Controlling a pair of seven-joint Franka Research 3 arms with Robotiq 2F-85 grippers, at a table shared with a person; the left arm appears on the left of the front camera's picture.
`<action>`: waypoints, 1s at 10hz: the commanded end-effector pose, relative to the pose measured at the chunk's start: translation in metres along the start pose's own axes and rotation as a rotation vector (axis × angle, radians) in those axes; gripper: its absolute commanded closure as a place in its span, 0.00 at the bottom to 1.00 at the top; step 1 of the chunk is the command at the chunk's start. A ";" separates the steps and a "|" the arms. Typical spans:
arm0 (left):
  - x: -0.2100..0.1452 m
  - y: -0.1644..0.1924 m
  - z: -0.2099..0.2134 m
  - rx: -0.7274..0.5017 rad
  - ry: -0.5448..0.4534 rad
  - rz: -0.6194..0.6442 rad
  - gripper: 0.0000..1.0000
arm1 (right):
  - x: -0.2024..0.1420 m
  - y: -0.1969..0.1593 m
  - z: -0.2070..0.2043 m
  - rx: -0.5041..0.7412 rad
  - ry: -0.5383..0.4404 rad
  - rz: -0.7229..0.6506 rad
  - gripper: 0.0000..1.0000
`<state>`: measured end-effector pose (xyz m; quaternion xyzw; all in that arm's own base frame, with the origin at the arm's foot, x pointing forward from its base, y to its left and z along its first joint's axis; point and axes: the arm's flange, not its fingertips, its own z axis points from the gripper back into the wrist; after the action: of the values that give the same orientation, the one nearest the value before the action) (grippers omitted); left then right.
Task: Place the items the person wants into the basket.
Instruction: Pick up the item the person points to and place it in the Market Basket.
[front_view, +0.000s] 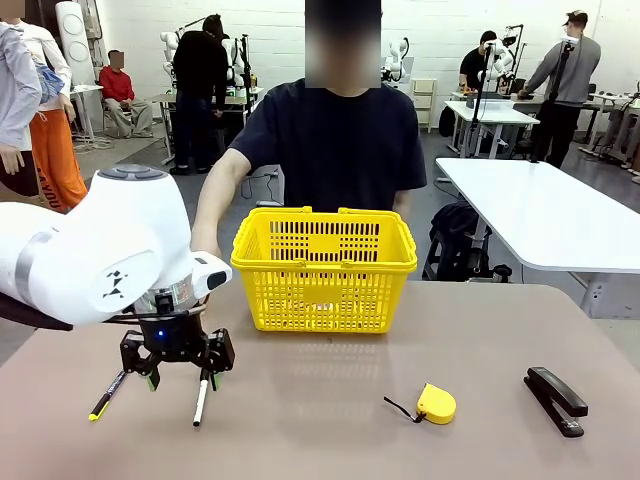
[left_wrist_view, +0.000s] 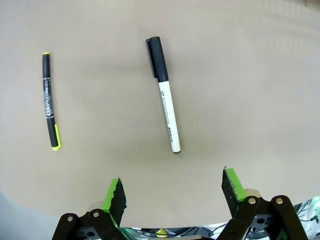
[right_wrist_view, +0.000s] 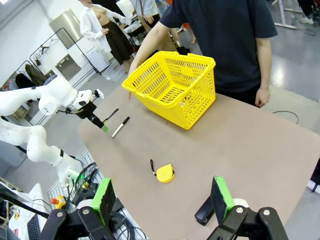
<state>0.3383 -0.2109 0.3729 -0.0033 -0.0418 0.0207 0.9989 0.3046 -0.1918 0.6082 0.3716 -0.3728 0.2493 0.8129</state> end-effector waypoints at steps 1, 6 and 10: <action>0.006 0.001 -0.031 0.016 0.037 0.053 0.00 | 0.002 -0.001 -0.001 0.018 -0.027 0.012 0.00; 0.030 0.002 -0.050 -0.017 0.074 0.077 0.00 | 0.002 -0.001 -0.001 0.018 -0.027 0.012 0.00; 0.038 -0.008 -0.053 -0.004 0.059 0.076 0.00 | 0.002 -0.001 -0.001 0.018 -0.027 0.012 0.00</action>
<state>0.3734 -0.2080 0.3262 -0.0130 -0.0014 0.0455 0.9989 0.3046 -0.1919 0.6081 0.3716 -0.3728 0.2493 0.8129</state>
